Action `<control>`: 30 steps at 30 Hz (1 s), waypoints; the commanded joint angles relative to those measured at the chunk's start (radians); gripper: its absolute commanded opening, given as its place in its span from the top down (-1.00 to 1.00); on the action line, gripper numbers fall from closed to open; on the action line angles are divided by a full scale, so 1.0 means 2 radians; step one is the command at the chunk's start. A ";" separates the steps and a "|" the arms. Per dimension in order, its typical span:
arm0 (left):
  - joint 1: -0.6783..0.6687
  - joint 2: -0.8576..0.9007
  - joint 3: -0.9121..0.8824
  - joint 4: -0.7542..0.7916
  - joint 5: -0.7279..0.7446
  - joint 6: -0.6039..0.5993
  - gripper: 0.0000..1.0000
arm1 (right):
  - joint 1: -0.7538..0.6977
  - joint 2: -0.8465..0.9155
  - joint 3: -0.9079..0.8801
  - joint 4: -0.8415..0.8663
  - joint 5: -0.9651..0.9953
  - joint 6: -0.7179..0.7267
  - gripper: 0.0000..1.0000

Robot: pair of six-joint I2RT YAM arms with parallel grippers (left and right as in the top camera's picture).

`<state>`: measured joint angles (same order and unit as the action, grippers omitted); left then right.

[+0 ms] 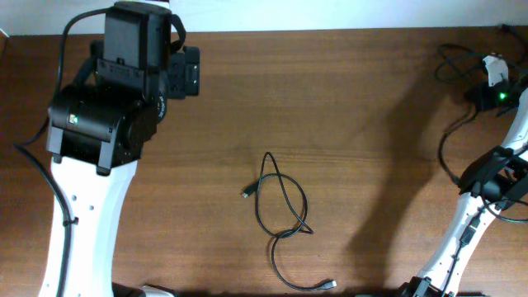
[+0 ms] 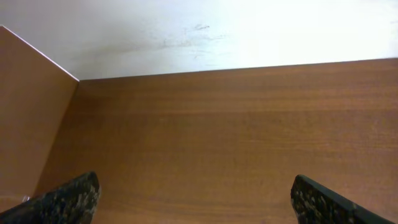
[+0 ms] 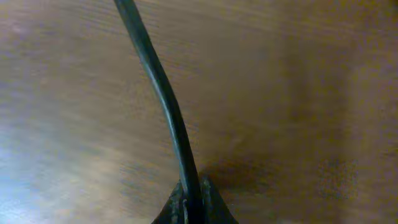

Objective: Untangle cables

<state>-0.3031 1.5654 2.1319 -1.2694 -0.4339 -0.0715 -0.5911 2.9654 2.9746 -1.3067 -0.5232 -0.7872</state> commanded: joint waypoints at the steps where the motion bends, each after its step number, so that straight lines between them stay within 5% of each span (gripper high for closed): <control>1: 0.002 0.003 0.005 -0.003 0.002 -0.007 -0.98 | 0.003 -0.061 0.005 -0.022 -0.024 0.072 0.92; 8: 0.002 0.003 0.005 -0.003 0.002 -0.007 -0.98 | 0.024 -0.276 0.064 -0.127 -0.001 0.212 0.92; 14: 0.002 0.003 0.005 -0.001 0.000 -0.006 -0.98 | 0.023 -0.414 0.064 -0.181 0.017 0.236 0.92; 17: 0.002 0.003 0.005 -0.003 0.000 -0.006 -0.98 | 0.023 -0.411 0.062 -0.102 0.215 0.426 0.92; 19: 0.002 0.003 0.005 -0.003 0.000 -0.007 -0.98 | 0.023 -0.396 0.056 -0.067 0.241 0.468 0.92; 30: 0.002 0.003 0.005 0.002 0.000 -0.006 -0.98 | 0.058 -0.366 -0.002 -0.096 0.224 0.455 0.92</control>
<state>-0.3031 1.5654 2.1319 -1.2755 -0.4335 -0.0715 -0.5316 2.2463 2.9726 -1.4773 -0.0193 0.1303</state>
